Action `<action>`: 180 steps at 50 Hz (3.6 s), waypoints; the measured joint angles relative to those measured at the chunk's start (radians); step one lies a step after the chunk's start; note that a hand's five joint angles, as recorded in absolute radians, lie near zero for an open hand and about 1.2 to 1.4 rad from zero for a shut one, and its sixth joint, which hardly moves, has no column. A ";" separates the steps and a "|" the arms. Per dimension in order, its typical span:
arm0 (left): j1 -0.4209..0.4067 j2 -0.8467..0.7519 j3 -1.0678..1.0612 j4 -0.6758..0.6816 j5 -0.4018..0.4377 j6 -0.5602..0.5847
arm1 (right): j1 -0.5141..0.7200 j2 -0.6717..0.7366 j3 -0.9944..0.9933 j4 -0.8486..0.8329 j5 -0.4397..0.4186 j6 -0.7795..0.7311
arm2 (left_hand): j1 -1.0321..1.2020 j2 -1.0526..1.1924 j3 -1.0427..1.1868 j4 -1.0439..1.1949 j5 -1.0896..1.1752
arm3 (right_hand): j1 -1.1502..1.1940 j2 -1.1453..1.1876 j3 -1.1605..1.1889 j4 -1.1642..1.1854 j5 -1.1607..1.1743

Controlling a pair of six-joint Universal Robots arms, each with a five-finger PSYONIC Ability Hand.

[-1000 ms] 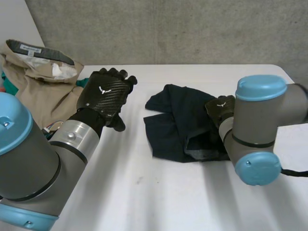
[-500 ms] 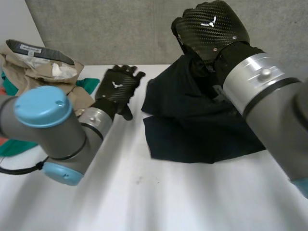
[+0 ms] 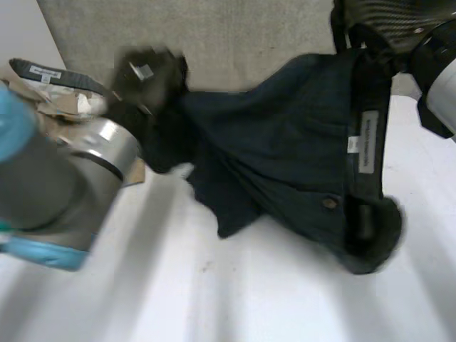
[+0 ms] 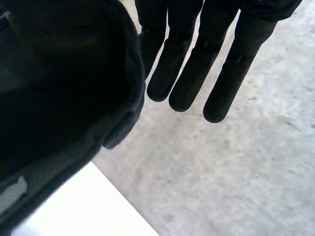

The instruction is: Fold the laundry.

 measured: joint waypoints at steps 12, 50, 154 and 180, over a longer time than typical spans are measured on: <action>0.018 0.367 0.110 -0.116 0.006 0.002 | -0.012 -0.104 -0.067 0.007 0.056 0.035 | 0.000 0.001 0.004 0.000 0.000 | 0.000 0.000 0.004 0.000 0.000; -0.022 -0.654 0.776 -0.256 -0.030 0.169 | -0.027 0.660 -0.263 -0.421 0.226 -0.036 | -0.939 -0.949 -0.939 -0.952 -0.890 | -0.818 -0.870 -0.860 -0.878 -0.847; 0.181 0.053 -0.396 0.052 0.134 0.540 | 0.154 0.163 0.505 -0.276 0.240 -0.243 | -0.014 -0.001 -0.001 0.000 0.017 | -0.016 -0.006 0.000 -0.001 0.014; 0.032 -0.049 0.203 -0.555 -0.018 0.221 | 0.019 0.295 -0.133 0.243 0.233 -0.425 | -0.014 0.002 0.001 0.000 0.017 | -0.016 -0.006 0.000 0.000 0.018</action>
